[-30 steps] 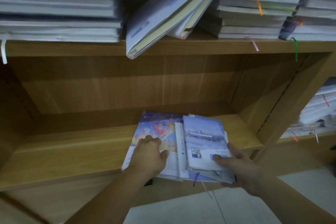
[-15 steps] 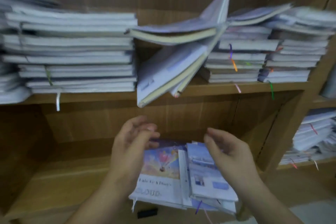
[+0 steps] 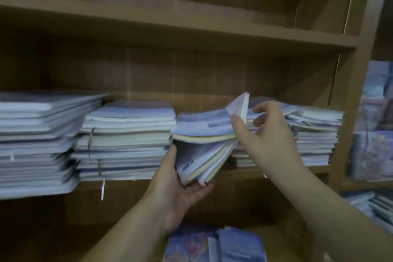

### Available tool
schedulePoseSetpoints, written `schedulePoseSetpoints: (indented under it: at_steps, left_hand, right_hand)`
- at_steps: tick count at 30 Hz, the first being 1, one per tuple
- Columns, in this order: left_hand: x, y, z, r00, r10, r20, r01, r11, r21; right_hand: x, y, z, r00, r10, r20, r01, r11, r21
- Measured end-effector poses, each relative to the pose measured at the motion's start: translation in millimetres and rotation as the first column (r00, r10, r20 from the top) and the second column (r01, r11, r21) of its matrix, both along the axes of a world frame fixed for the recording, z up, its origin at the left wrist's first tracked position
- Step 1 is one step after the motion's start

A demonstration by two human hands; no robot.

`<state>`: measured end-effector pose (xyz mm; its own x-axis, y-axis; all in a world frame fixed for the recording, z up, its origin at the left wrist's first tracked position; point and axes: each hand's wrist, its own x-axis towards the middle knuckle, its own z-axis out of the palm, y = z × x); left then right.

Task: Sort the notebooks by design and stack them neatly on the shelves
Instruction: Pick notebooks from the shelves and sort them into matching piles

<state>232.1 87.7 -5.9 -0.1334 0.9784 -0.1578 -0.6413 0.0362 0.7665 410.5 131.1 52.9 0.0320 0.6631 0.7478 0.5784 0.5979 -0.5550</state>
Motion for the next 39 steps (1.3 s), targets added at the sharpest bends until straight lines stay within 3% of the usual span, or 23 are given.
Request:
schedulePoseSetpoints:
  at_steps: [1,2,3,4,6,7,11,16,18,20,23,24,26,28,31,33,35,39]
  left_hand:
    - [-1,1,5,1.0,-0.008,0.009,0.008,1.0,-0.011]
    - [0,1,10,1.0,-0.016,0.014,0.016,1.0,-0.014]
    - [2,1,15,1.0,-0.023,0.02,0.023,1.0,-0.013]
    - [3,1,19,0.999,-0.026,0.03,0.027,1.0,-0.011]
    - [6,1,27,0.998,-0.002,0.061,0.002,1.0,-0.001]
    - [7,1,31,0.997,0.018,0.077,-0.019,1.0,0.012]
    - [5,-1,43,0.983,0.015,0.183,-0.03,0.996,0.079]
    - [13,11,59,0.978,0.059,0.201,-0.059,0.998,-0.007]
    - [16,16,63,0.98,0.094,0.176,-0.093,0.996,-0.013]
    - [17,18,66,0.983,0.127,0.136,-0.127,0.992,-0.008]
    - [21,17,68,0.984,0.161,0.077,-0.162,0.987,0.004]
    - [24,15,68,0.987,0.149,0.066,-0.15,0.989,0.014]
    - [30,12,70,0.993,0.1,0.058,-0.102,0.995,0.021]
    - [34,15,73,0.998,0.05,0.044,-0.052,0.998,0.04]
    - [40,27,83,0.996,0.007,-0.091,0.0,0.997,0.072]
    - [46,37,88,0.976,0.007,-0.218,0.01,0.997,0.075]
    - [52,49,91,0.927,0.02,-0.375,0.013,0.996,0.087]
    - [54,67,99,0.667,0.11,-0.737,-0.005,0.99,0.143]
  right_hand:
    - [4,4,9,0.968,-0.118,0.221,0.071,0.975,0.208]
    - [3,8,18,0.879,-0.198,0.433,0.039,0.937,0.348]
    - [1,9,26,0.746,-0.204,0.634,-0.039,0.937,0.348]
    - [-2,10,33,0.614,-0.139,0.777,-0.087,0.967,0.241]
    - [-5,17,47,0.457,0.05,0.888,-0.083,0.996,-0.013]
    - [-5,21,52,0.399,0.087,0.913,-0.081,0.995,-0.06]
    - [4,40,69,0.248,0.018,0.969,-0.063,0.998,-0.002]
    - [7,60,57,0.293,-0.113,0.95,-0.046,0.99,0.132]
    - [12,68,57,0.411,-0.094,0.907,-0.092,0.985,0.143]
    - [18,77,68,0.497,-0.015,0.867,-0.067,0.996,0.056]
    - [25,77,103,0.427,0.24,0.872,0.007,0.963,-0.269]
    - [27,75,114,0.451,0.324,0.832,-0.011,0.934,-0.357]
    - [32,72,127,0.582,0.393,0.712,-0.105,0.905,-0.413]
    - [38,72,127,0.755,0.368,0.543,-0.178,0.912,-0.37]
    - [52,67,116,0.962,0.248,0.112,-0.196,0.919,-0.343]
    - [55,61,105,0.964,0.223,-0.148,-0.265,0.874,-0.408]
    - [53,57,95,0.932,0.284,-0.225,-0.357,0.83,-0.428]
    - [41,66,89,0.937,0.157,-0.312,-0.257,0.913,-0.315]
